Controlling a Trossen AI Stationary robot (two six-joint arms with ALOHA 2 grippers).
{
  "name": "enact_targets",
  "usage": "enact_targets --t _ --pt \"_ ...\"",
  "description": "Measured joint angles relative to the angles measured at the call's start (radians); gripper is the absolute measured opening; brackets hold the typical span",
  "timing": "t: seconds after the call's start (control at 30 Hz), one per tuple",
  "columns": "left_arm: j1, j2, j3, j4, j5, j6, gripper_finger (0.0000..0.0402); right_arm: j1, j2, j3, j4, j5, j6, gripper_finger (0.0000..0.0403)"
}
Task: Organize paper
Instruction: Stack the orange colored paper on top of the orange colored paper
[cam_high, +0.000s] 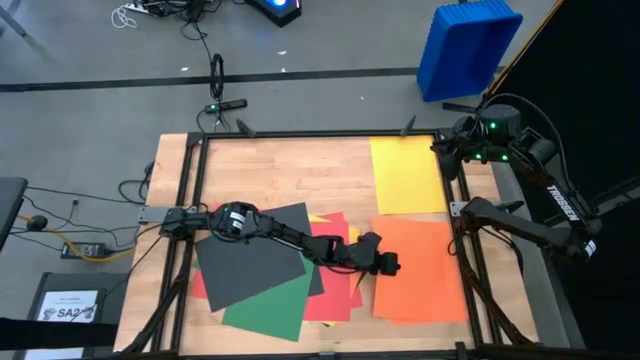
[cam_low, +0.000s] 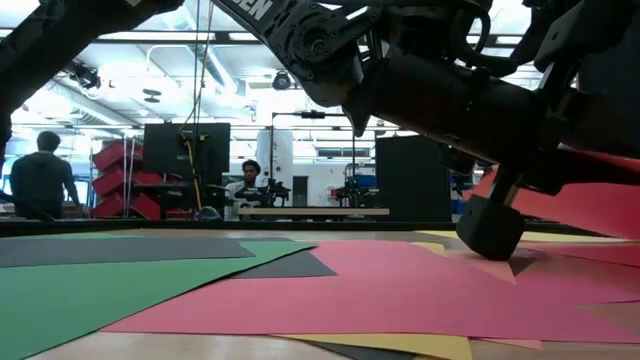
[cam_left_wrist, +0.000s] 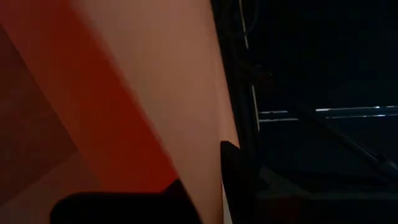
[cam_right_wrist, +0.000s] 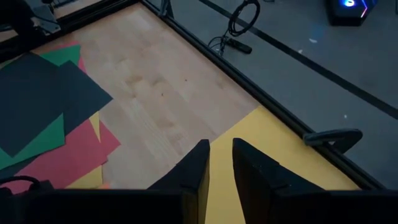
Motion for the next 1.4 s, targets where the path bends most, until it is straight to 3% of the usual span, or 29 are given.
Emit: enact_targets --t 0.47,0.77,1.03,1.2,1.4 --pt "0.002 0.010 0.055 -0.026 0.006 0.087 0.0005 0.000 0.003 0.000 0.008 0.000 -0.004 0.0048" --pt "0.002 0.010 0.057 -0.043 0.023 0.115 0.0084 0.000 0.003 0.000 0.007 0.000 -0.004 0.0045" --pt "0.014 0.010 0.057 -0.040 0.120 0.140 0.0159 0.000 0.003 0.000 0.007 0.000 -0.004 0.0049" --pt "0.042 0.010 0.057 -0.039 0.270 0.132 0.0171 0.000 0.003 0.000 0.006 -0.003 -0.003 0.0046" --pt "0.065 0.008 0.057 -0.040 0.330 0.137 0.0171 0.000 0.003 0.000 0.006 -0.019 -0.002 0.0048"
